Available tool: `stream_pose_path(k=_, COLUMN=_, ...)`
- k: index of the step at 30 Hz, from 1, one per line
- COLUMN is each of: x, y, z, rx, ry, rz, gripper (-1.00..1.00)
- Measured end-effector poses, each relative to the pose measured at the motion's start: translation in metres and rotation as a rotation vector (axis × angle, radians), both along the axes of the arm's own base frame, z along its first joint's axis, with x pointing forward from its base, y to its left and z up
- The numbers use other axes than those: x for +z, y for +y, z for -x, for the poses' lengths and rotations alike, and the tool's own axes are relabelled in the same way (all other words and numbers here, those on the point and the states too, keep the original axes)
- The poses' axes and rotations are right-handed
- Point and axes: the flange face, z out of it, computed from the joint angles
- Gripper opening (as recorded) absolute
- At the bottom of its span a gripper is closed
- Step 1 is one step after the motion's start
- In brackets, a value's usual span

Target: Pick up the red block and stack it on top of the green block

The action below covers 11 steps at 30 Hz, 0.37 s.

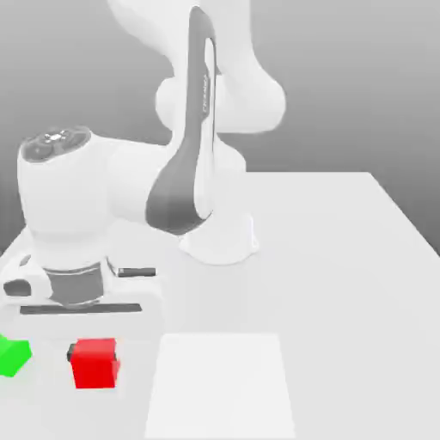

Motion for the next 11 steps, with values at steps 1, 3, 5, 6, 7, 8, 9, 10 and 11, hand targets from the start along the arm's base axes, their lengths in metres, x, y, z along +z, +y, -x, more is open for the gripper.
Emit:
stream_pose_path(k=1, x=0.004, y=-0.025, z=0.014, rx=-0.031, ry=0.000, rz=-0.001, gripper=-1.00)
stream_pose_path(k=3, x=0.012, y=-0.075, z=0.048, rx=-0.097, ry=-0.001, rz=-0.002, gripper=-1.00)
stream_pose_path(k=5, x=0.000, y=-0.096, z=0.063, rx=-0.125, ry=-0.003, rz=-0.002, gripper=-1.00)
stream_pose_path(k=6, x=-0.011, y=-0.100, z=0.065, rx=-0.130, ry=-0.003, rz=-0.002, gripper=-1.00)
stream_pose_path(k=7, x=-0.024, y=-0.102, z=0.067, rx=-0.132, ry=-0.003, rz=-0.002, gripper=-1.00)
stream_pose_path(k=8, x=-0.037, y=-0.102, z=0.068, rx=-0.134, ry=-0.003, rz=-0.003, gripper=-1.00)
stream_pose_path(k=9, x=-0.045, y=-0.103, z=0.069, rx=-0.135, ry=-0.002, rz=-0.003, gripper=1.00)
stream_pose_path(k=10, x=-0.045, y=-0.103, z=0.069, rx=-0.135, ry=-0.002, rz=-0.003, gripper=1.00)
stream_pose_path(k=11, x=-0.045, y=-0.103, z=0.069, rx=-0.135, ry=-0.002, rz=-0.003, gripper=1.00)
